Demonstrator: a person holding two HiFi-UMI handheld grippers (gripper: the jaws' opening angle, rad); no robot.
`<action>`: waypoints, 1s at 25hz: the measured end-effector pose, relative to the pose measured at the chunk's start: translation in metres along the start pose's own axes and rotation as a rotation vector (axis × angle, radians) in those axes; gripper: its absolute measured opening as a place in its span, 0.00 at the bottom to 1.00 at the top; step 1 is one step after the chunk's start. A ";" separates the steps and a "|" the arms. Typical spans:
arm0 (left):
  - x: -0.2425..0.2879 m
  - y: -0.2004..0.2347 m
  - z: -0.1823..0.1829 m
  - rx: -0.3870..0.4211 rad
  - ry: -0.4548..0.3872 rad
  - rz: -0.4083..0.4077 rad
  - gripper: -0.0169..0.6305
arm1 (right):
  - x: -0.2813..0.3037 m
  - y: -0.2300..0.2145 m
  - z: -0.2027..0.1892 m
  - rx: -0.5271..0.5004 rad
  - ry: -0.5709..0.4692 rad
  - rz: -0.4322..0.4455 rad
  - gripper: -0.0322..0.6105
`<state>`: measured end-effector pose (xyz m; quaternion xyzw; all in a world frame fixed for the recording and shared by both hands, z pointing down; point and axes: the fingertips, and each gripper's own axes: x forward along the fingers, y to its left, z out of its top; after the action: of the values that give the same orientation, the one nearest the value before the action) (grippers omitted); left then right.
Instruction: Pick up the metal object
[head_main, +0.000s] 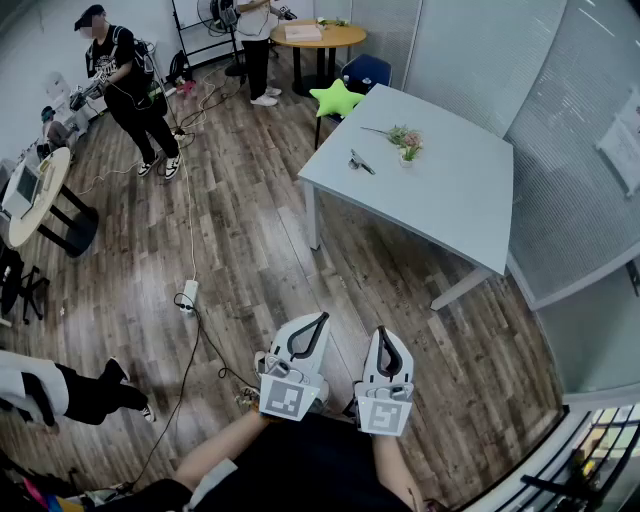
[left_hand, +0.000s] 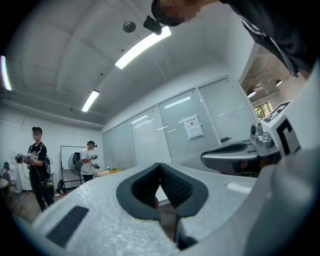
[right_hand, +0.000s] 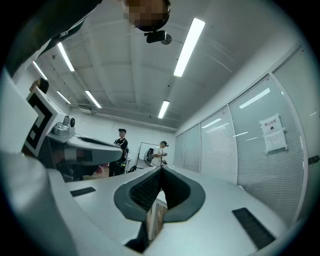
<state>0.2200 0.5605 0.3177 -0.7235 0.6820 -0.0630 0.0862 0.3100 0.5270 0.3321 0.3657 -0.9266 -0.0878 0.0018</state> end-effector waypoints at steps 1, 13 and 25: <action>0.001 -0.001 0.002 -0.001 -0.006 0.004 0.03 | -0.001 -0.004 -0.003 -0.008 0.004 0.002 0.05; 0.022 0.025 -0.020 -0.037 0.006 0.042 0.03 | 0.040 -0.010 -0.015 -0.027 -0.011 0.065 0.05; 0.099 0.055 -0.024 -0.113 -0.027 -0.025 0.03 | 0.086 -0.056 -0.030 -0.117 0.121 0.020 0.05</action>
<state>0.1676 0.4577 0.3274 -0.7364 0.6742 -0.0157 0.0539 0.2868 0.4235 0.3476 0.3602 -0.9218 -0.1193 0.0801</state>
